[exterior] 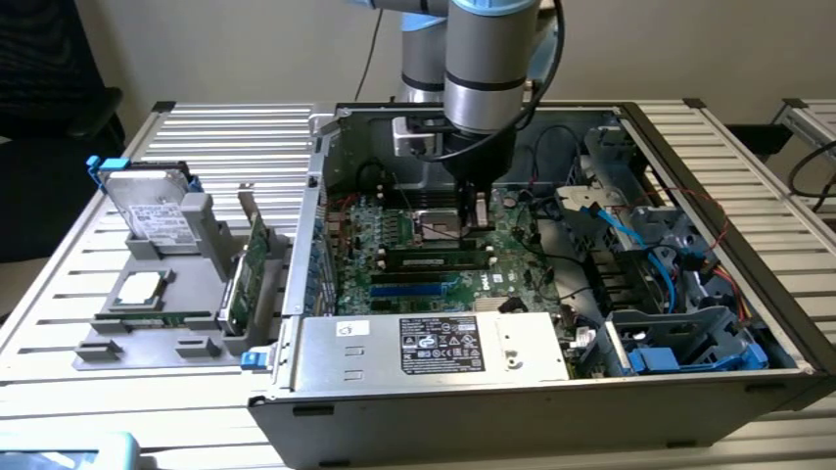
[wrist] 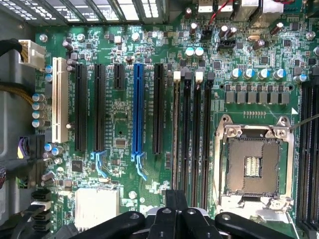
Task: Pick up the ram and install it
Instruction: 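Press down the ram until it locks into place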
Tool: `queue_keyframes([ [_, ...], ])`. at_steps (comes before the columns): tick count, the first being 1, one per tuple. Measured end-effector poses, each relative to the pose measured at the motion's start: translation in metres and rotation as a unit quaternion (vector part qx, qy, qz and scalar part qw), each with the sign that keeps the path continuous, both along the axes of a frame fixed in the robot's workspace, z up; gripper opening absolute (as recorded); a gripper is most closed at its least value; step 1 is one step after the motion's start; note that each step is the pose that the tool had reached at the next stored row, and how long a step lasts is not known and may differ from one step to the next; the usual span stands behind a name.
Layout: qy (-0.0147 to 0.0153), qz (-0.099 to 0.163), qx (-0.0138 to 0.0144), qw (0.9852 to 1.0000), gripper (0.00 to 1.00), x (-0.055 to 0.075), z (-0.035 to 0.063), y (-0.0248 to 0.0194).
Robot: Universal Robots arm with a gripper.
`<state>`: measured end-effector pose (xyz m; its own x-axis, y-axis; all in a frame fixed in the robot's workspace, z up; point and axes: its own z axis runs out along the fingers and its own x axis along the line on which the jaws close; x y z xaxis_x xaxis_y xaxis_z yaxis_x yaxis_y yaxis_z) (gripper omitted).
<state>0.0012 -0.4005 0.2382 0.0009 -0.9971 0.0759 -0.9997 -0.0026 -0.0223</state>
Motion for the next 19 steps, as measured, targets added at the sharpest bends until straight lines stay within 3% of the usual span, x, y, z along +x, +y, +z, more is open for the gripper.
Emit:
queue_keyframes([
  [19, 0.0, -0.017, 0.0006, 0.9999, 0.11, 0.0063, -0.0069, 0.0005],
])
